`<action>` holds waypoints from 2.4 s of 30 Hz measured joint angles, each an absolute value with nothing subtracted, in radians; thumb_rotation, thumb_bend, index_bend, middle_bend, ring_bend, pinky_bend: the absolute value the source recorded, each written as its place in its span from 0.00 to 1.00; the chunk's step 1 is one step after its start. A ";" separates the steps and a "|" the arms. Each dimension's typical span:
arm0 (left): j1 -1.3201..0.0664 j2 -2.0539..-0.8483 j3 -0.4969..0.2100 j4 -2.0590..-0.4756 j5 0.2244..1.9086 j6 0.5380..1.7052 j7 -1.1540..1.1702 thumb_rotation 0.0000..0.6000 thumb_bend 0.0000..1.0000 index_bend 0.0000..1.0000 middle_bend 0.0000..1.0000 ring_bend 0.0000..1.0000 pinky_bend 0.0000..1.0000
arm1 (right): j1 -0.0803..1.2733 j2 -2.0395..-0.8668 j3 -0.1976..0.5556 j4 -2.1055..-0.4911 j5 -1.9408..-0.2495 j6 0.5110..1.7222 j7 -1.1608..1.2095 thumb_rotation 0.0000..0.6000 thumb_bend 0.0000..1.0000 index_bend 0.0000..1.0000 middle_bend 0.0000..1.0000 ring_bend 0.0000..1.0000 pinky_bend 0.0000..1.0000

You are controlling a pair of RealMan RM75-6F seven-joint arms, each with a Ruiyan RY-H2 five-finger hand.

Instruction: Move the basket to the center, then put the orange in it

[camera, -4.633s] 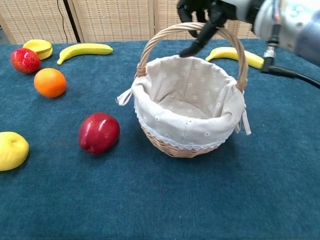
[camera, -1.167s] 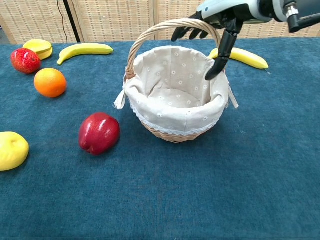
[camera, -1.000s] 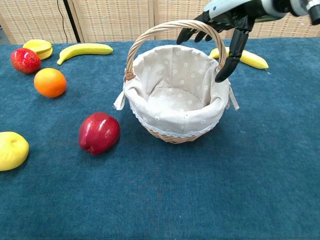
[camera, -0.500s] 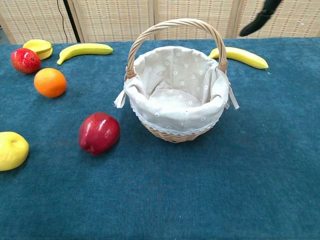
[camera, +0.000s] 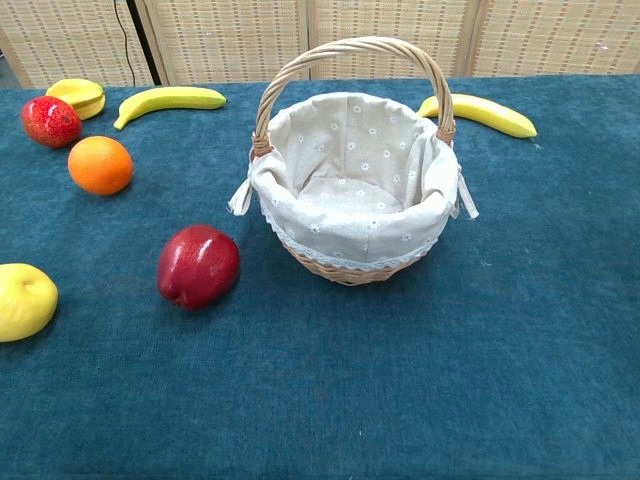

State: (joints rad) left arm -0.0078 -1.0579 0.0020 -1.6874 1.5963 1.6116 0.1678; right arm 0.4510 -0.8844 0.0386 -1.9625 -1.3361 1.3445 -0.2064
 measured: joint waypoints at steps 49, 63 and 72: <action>-0.450 -1.397 -0.221 -1.205 1.295 1.102 0.002 1.00 0.08 0.00 0.00 0.00 0.00 | -0.114 -0.818 -0.073 -1.824 -1.506 1.757 0.023 1.00 0.00 0.33 0.18 0.11 0.13; -0.558 -1.549 -0.218 -1.016 1.290 1.006 -0.041 1.00 0.08 0.00 0.00 0.00 0.00 | -0.177 -0.832 -0.080 -1.822 -1.557 1.796 0.031 1.00 0.00 0.34 0.18 0.12 0.13; -0.603 -1.653 -0.196 -0.898 1.307 0.966 -0.087 1.00 0.08 0.02 0.00 0.00 0.00 | -0.202 -0.837 -0.083 -1.825 -1.580 1.801 0.024 1.00 0.00 0.35 0.18 0.13 0.13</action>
State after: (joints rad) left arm -0.6028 -1.6526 -0.1957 -0.8976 1.3068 0.9656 -0.0871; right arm -0.2022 -0.8372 -0.0826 -1.8246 -1.5802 1.8014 0.0241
